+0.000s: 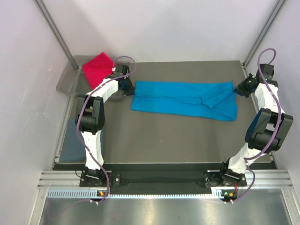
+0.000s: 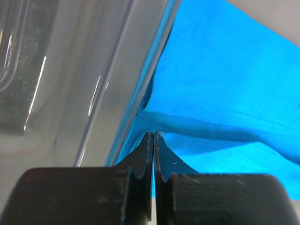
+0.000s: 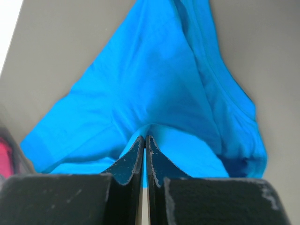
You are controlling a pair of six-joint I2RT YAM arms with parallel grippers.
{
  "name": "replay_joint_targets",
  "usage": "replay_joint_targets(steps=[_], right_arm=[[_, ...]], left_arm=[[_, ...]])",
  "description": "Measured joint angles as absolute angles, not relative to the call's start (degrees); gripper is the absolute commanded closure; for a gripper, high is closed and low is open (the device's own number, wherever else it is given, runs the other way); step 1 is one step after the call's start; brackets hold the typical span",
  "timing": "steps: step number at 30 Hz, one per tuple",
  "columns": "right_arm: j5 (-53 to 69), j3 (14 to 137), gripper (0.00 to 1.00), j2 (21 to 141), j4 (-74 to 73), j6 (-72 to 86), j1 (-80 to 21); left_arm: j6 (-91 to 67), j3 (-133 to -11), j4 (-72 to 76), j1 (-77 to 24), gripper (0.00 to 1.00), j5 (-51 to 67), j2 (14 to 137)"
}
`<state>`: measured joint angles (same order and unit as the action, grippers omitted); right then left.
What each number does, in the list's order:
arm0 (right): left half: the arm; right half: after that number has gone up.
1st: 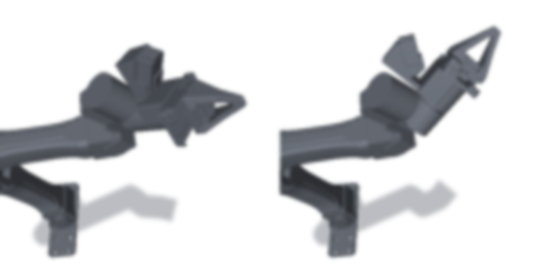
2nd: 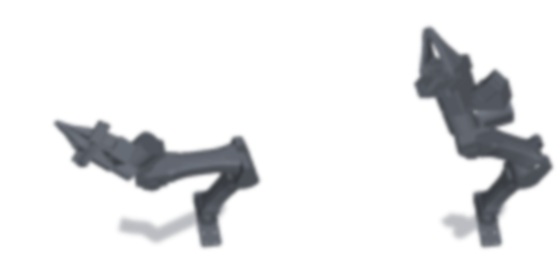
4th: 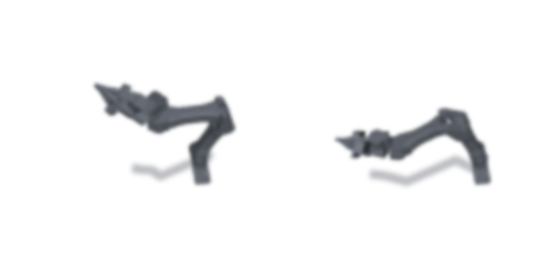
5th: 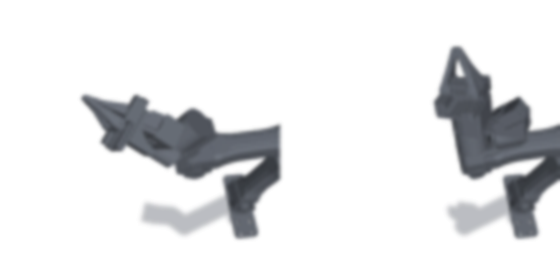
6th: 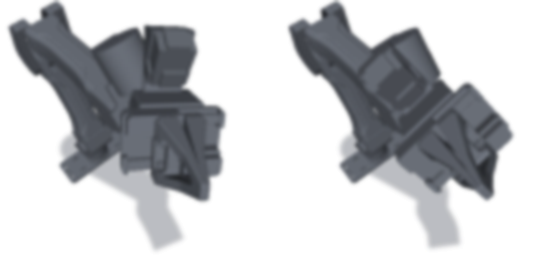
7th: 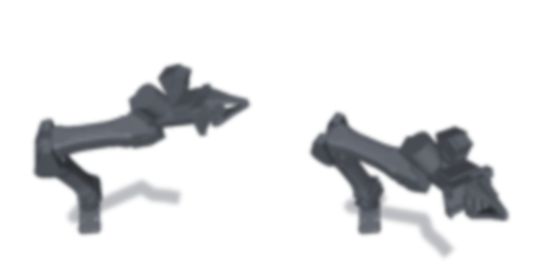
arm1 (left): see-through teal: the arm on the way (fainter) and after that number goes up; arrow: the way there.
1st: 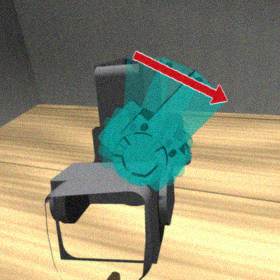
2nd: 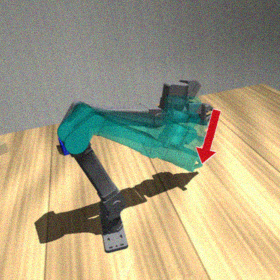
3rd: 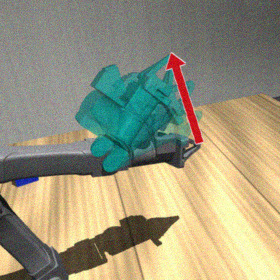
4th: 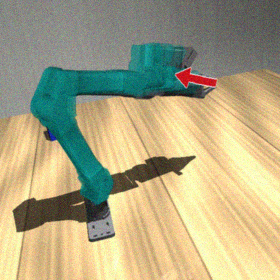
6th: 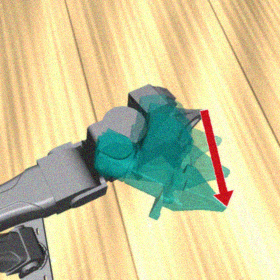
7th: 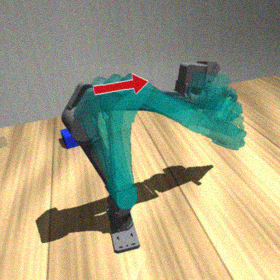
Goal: Fold and stack the t-shirts
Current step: Fold the tshirt
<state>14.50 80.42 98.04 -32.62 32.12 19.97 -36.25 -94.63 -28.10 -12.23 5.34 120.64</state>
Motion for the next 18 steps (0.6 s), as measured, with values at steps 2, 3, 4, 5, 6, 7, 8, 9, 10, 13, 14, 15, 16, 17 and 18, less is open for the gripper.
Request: replay_joint_targets(steps=[2, 3, 4, 5, 6, 7, 8, 9, 10, 13, 14, 15, 16, 17, 18], right_arm=[[14.7, 81.28, 1.0, 99.09, -32.32, 32.62, 19.66], [14.72, 81.73, 1.0, 99.61, -32.27, 32.77, 19.51], [14.74, 82.15, 1.0, 100.09, -32.14, 32.86, 19.33], [14.83, 82.65, 1.0, 100.68, -32.14, 33.08, 19.18], [14.94, 83.05, 1.0, 101.16, -32.01, 33.19, 19.0], [14.94, 83.31, 1.0, 101.54, -31.9, 33.26, 18.9], [15.0, 83.55, 1.0, 101.89, -31.73, 33.32, 18.79], [15.07, 83.81, 1.0, 102.21, -31.66, 33.52, 18.7], [15.07, 84.09, 1.0, 102.52, -31.62, 33.63, 18.61], [15.07, 84.93, 1.0, 103.39, -31.38, 33.71, 18.5], [15.05, 85.36, 1.0, 103.74, -31.35, 33.71, 18.48], [15.03, 85.76, 1.0, 104.12, -31.31, 33.74, 18.5], [15.0, 86.35, 1.0, 104.53, -31.33, 33.76, 18.5], [15.0, 86.89, 1.0, 105.01, -31.27, 33.87, 18.5], [15.0, 87.2, 1.0, 105.23, -31.31, 33.95, 18.5]], left_arm=[[-36.29, -94.78, -28.14, -12.25, 1.0, 5.34, 120.81], [-36.29, -94.94, -28.12, -12.25, 1.0, 5.34, 120.92], [-36.29, -95.13, -28.16, -12.25, 1.0, 5.32, 121.05], [-36.29, -95.55, -28.18, -12.25, 1.0, 5.28, 121.34], [-36.29, -95.92, -28.12, -12.25, 1.0, 5.28, 121.56], [-36.29, -96.18, -28.16, -12.25, 1.0, 5.26, 121.8], [-36.29, -96.36, -28.16, -12.25, 1.0, 5.19, 121.99], [-36.27, -96.57, -28.12, -12.25, 1.0, 5.19, 122.17], [-36.27, -96.66, -28.12, -12.25, 1.0, 5.15, 122.26], [-36.27, -96.75, -28.12, -12.25, 1.0, 5.15, 122.37], [-36.27, -96.77, -28.12, -12.25, 1.0, 5.13, 122.39], [-36.29, -96.86, -28.14, -12.25, 1.0, 5.13, 122.41], [-36.27, -96.88, -28.14, -12.25, 1.0, 5.1, 122.41], [-36.29, -96.9, -28.14, -12.25, 1.0, 5.1, 122.41], [-36.29, -96.97, -28.18, -12.25, 1.0, 5.06, 122.41]])
